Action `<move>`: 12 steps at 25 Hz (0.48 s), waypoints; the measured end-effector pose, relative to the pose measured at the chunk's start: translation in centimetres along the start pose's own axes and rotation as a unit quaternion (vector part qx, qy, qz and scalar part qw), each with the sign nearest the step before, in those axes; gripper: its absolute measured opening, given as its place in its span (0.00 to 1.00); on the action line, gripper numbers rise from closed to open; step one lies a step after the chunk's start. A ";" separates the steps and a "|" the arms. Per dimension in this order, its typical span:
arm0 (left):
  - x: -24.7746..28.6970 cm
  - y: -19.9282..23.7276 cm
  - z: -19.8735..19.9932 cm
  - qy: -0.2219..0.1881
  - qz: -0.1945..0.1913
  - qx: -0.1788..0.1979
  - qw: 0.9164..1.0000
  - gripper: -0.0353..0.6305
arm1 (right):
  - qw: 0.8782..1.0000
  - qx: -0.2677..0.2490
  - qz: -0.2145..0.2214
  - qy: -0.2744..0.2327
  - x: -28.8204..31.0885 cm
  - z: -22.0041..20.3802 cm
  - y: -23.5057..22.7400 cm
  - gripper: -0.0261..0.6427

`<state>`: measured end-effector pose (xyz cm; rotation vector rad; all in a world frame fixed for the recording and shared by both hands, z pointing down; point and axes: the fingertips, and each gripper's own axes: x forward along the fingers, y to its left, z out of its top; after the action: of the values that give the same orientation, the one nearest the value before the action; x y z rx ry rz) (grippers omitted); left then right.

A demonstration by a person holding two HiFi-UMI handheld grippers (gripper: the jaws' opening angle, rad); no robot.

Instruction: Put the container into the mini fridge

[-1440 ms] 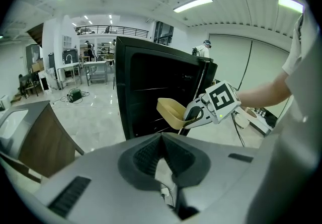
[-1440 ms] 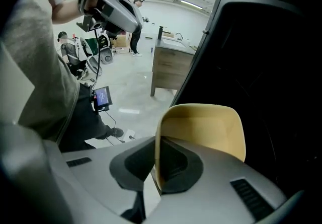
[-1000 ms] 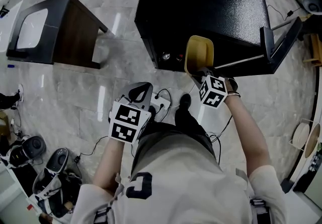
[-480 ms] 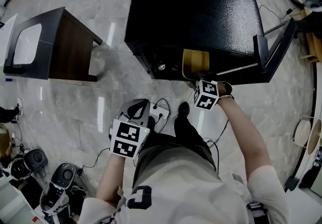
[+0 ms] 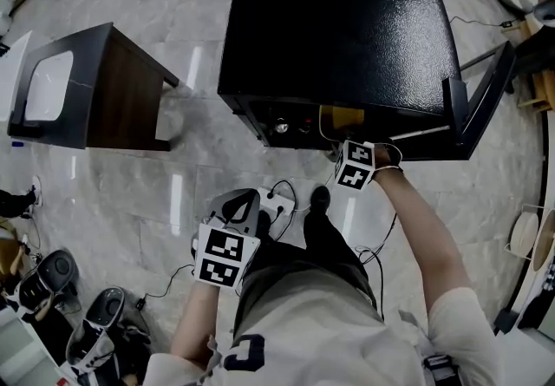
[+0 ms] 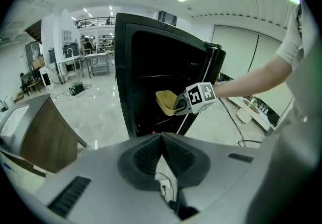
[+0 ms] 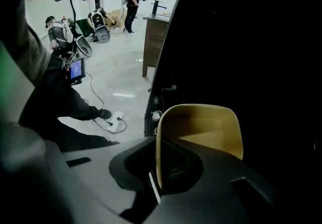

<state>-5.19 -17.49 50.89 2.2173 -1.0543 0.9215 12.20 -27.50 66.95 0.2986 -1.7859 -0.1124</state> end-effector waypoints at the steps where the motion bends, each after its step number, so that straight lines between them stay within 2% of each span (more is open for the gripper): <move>1: 0.1 0.0 -0.1 0.001 0.000 -0.001 1.000 0.14 | 1.000 0.002 0.000 0.003 0.3 -0.2 -0.2 0.08; 12: 0.4 0.5 -0.7 0.006 0.003 -0.014 1.000 0.14 | 1.000 0.005 -0.014 0.016 2.4 -0.2 -2.4 0.09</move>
<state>-5.62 -17.46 51.76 2.1855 -1.0616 0.9163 12.25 -30.43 68.72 0.3317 -1.7517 -0.1186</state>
